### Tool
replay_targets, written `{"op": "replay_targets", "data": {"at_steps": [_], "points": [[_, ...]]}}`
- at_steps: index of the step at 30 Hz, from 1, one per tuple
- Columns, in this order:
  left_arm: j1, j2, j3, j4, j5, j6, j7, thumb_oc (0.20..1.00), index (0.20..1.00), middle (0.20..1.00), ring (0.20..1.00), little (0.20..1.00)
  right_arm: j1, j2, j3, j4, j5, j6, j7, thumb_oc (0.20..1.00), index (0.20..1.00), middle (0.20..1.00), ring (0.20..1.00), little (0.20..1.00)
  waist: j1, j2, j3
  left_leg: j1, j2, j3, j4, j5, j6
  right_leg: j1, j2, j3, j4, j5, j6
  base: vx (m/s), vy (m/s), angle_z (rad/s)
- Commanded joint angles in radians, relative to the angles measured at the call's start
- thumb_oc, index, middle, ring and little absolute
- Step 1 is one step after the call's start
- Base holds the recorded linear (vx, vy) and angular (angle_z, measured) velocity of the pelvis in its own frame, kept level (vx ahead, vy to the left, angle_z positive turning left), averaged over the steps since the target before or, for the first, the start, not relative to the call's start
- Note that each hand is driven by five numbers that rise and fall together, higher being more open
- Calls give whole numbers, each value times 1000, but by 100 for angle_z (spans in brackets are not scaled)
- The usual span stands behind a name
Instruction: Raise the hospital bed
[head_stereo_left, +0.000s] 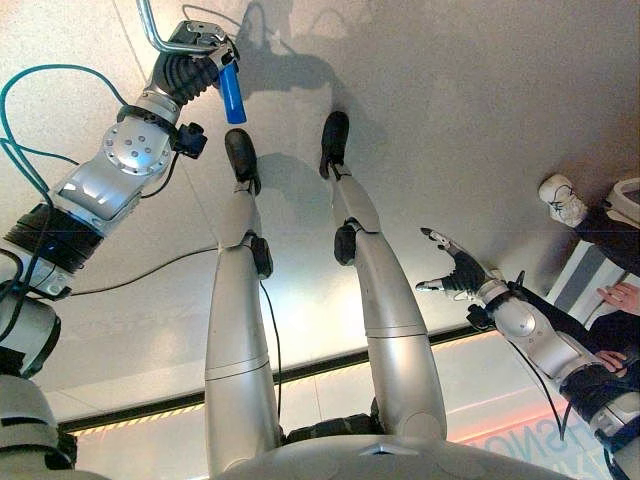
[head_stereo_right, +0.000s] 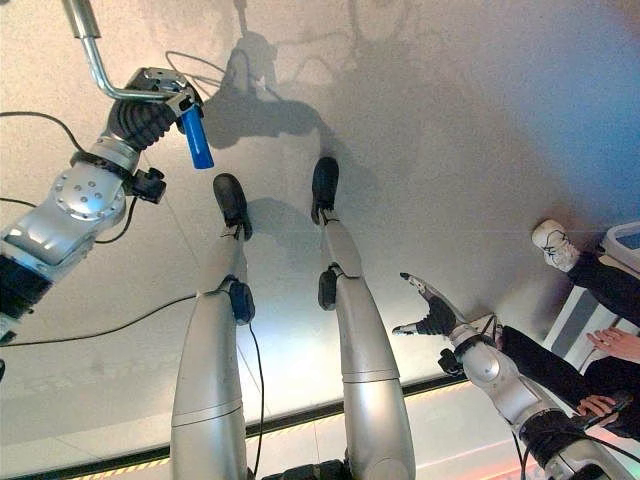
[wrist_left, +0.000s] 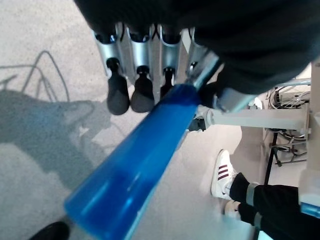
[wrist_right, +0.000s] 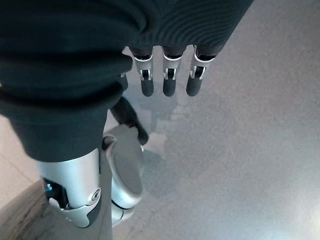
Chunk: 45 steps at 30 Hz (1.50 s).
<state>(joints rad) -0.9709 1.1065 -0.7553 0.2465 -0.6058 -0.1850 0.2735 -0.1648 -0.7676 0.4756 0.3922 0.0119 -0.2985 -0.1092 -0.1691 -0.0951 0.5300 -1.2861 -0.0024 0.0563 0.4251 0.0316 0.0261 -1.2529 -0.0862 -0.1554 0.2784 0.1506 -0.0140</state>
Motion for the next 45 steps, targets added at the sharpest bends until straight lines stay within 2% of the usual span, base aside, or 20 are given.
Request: {"op": "replay_targets", "data": {"at_steps": [1,13,14,15,16,45], "points": [[57,44,86,-283,-19,-163,-24,200,200,200,200,200,110,-67,-16,-14,-14,3,-3,1000,1000,1000,1000,1000,38,45,-11,127,-66,24,-105,-41,46,50,24,-16,43,-43,106,0,0,0],[384,183,317,-456,-100,-196,-75,200,200,200,200,200,155,-74,-59,-19,-27,-11,-1,1000,1000,1000,1000,1000,68,66,-11,140,-71,22,-118,-34,45,59,17,-20,40,-39,107,0,0,0],[414,191,337,-463,-98,-192,-80,285,285,285,285,285,155,-76,-58,-19,-27,-12,0,1000,1000,1000,1000,1000,66,67,-11,142,-72,22,-120,-33,45,63,16,-21,39,-38,107,0,0,0],[433,205,345,-467,-93,-187,-86,677,677,677,677,677,159,-79,-65,-19,-28,-14,0,1000,1000,1000,1000,1000,71,70,-11,143,-72,21,-121,-32,46,61,15,-22,40,-38,108,0,0,0],[455,207,362,-469,-92,-187,-88,1000,1000,1000,1000,1000,161,-81,-67,-21,-28,-15,2,1000,1000,1000,1000,1000,73,70,-11,144,-72,20,-122,-31,46,62,15,-22,40,-38,108,0,0,0],[436,175,358,-423,-59,-173,-89,1000,1000,1000,1000,1000,144,-88,-51,-18,-29,-10,12,1000,1000,1000,1000,1000,73,70,-10,165,-75,25,-137,-17,43,83,16,-22,33,-33,103,0,0,0]]}}
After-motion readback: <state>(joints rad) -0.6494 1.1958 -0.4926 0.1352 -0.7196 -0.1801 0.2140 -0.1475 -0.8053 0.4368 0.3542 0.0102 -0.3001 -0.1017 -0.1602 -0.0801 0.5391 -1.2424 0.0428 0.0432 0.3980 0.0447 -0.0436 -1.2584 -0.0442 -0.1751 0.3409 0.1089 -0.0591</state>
